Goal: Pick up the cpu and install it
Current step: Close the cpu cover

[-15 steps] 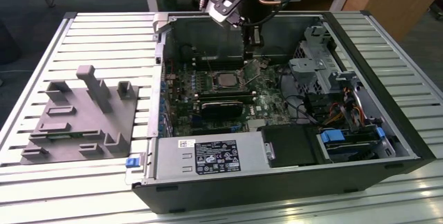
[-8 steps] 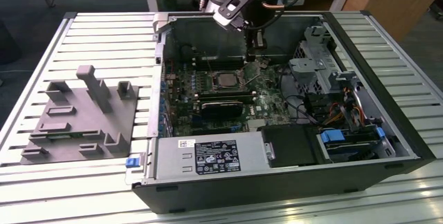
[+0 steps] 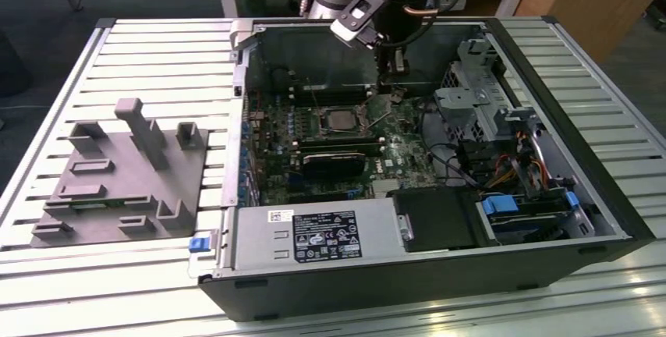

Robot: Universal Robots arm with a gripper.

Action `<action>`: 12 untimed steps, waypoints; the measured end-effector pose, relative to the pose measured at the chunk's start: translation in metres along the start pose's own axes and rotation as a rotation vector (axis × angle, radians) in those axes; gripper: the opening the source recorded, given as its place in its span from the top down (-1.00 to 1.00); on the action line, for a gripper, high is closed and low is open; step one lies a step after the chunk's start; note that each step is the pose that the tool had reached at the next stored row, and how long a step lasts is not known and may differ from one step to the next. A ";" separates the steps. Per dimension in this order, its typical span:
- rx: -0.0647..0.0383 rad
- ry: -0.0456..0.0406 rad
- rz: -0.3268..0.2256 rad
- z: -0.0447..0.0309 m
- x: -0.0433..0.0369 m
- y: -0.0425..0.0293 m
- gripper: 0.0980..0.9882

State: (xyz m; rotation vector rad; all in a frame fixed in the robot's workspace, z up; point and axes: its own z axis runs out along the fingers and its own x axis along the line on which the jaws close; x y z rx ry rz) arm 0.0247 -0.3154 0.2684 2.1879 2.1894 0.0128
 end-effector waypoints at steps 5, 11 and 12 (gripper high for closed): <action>0.000 0.0001 0.000 0.0014 0.0003 0.0050 0.98; 0.000 0.0001 -0.001 0.0028 0.0006 0.0120 0.98; 0.000 0.0002 -0.001 0.0032 0.0008 0.0134 0.98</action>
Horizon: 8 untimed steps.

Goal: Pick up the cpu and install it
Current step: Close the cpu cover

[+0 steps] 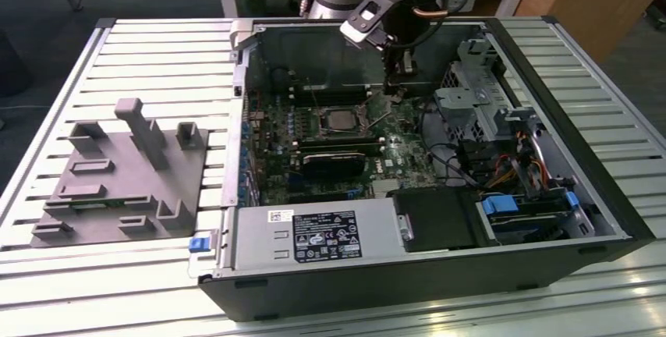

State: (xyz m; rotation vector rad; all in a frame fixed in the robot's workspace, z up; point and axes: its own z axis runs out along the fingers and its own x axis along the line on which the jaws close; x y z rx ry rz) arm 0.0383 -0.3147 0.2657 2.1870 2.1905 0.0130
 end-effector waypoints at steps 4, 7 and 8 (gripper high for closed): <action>0.001 -0.0003 0.000 0.0022 0.0015 0.0047 0.98; 0.001 -0.0001 -0.002 0.0043 0.0030 0.0074 0.98; 0.001 0.0000 -0.004 0.0050 0.0034 0.0083 0.98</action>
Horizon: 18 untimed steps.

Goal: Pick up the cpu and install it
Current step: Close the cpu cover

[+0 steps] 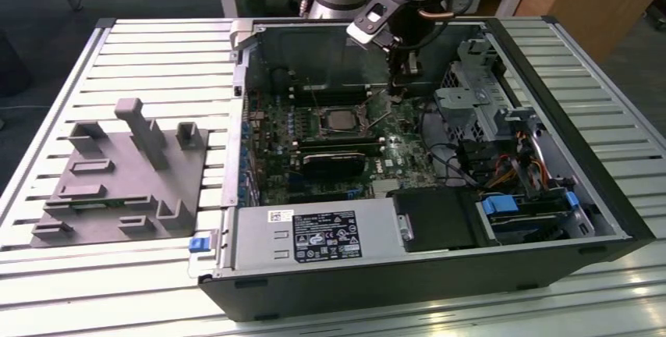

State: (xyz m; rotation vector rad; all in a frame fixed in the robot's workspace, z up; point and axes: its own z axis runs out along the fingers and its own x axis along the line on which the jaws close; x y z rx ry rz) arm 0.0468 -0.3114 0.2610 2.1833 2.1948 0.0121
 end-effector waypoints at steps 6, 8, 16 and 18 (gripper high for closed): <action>0.000 0.0002 -0.009 0.0045 0.0014 0.0069 0.98; 0.000 0.0003 -0.009 0.0060 0.0021 0.0089 0.98; 0.001 0.0003 -0.010 0.0152 0.0040 0.0097 0.98; 0.001 0.0001 -0.010 0.0151 0.0040 0.0078 0.98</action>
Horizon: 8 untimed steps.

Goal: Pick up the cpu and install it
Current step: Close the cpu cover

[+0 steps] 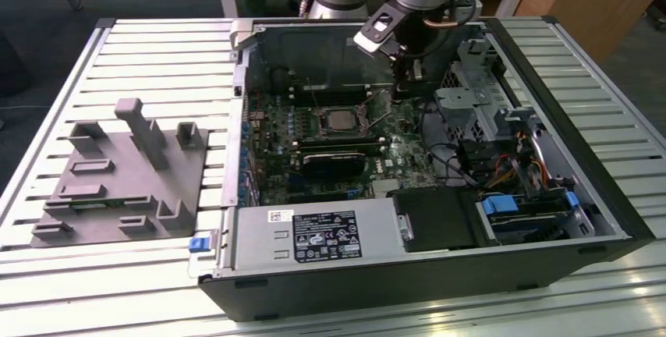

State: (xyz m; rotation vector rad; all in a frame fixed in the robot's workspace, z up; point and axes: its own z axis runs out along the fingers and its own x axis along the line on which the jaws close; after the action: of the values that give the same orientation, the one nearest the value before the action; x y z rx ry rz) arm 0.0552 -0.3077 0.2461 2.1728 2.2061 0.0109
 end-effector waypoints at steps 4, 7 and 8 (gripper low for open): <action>0.000 0.0005 0.000 -0.0003 0.0002 -0.0095 0.98; 0.000 0.0004 0.000 -0.0004 0.0003 -0.0169 0.98; 0.000 0.0005 0.000 -0.0003 0.0003 -0.0191 0.98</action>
State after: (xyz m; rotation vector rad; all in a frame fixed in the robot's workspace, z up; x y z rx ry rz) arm 0.0361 -0.3077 0.2457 2.1728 2.2065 0.0115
